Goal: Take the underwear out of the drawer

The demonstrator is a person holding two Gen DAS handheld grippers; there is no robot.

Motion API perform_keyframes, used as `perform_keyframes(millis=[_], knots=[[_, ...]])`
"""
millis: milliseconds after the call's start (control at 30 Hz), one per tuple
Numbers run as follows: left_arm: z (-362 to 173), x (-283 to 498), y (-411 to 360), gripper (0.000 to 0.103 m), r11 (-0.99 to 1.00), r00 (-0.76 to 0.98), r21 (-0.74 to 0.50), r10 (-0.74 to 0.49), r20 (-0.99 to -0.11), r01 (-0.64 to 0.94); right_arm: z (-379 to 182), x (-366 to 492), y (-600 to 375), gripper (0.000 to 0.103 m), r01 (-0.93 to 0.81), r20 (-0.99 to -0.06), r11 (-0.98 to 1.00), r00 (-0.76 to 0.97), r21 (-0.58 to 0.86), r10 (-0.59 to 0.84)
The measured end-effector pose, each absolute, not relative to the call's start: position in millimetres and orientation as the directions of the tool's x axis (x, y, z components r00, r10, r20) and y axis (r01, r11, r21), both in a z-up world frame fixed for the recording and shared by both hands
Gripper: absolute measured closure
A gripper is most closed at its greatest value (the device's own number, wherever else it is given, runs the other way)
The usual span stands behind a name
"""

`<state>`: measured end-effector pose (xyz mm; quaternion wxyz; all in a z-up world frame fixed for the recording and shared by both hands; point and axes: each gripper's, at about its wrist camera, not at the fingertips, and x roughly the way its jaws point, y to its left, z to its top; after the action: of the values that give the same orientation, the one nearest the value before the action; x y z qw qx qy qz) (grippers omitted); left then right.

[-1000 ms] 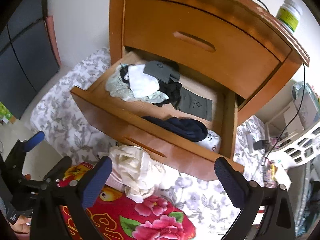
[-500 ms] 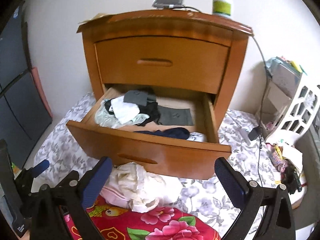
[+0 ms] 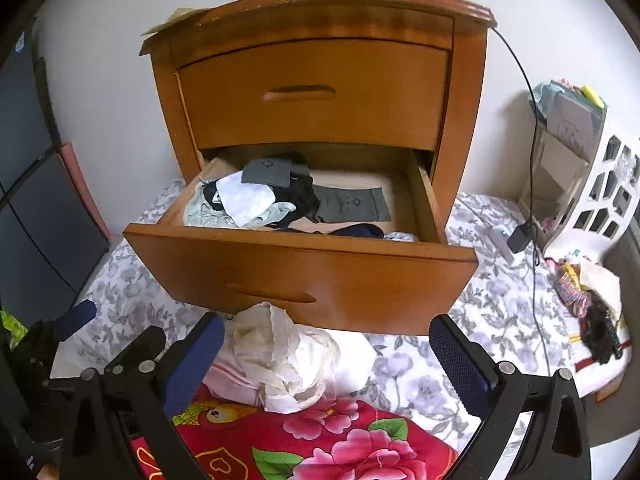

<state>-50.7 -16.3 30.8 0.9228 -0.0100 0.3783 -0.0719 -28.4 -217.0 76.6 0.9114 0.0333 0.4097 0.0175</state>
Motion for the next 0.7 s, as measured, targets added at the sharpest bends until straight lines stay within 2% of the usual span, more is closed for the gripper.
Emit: perform_keyframes(millis=[233, 700], knots=[[35, -44, -20, 0.000, 0.991, 0.700, -0.038, -0.116, -0.705, 0.126, 68, -26, -226, 0.000, 0.008, -0.747, 0.991, 0.658, 0.130, 0.093], [43, -23, -27, 0.000, 0.989, 0.680, -0.022, -0.118, -0.724, 0.148, 53, -19, -246, 0.000, 0.065, -0.753, 0.986, 0.654, 0.152, 0.073]])
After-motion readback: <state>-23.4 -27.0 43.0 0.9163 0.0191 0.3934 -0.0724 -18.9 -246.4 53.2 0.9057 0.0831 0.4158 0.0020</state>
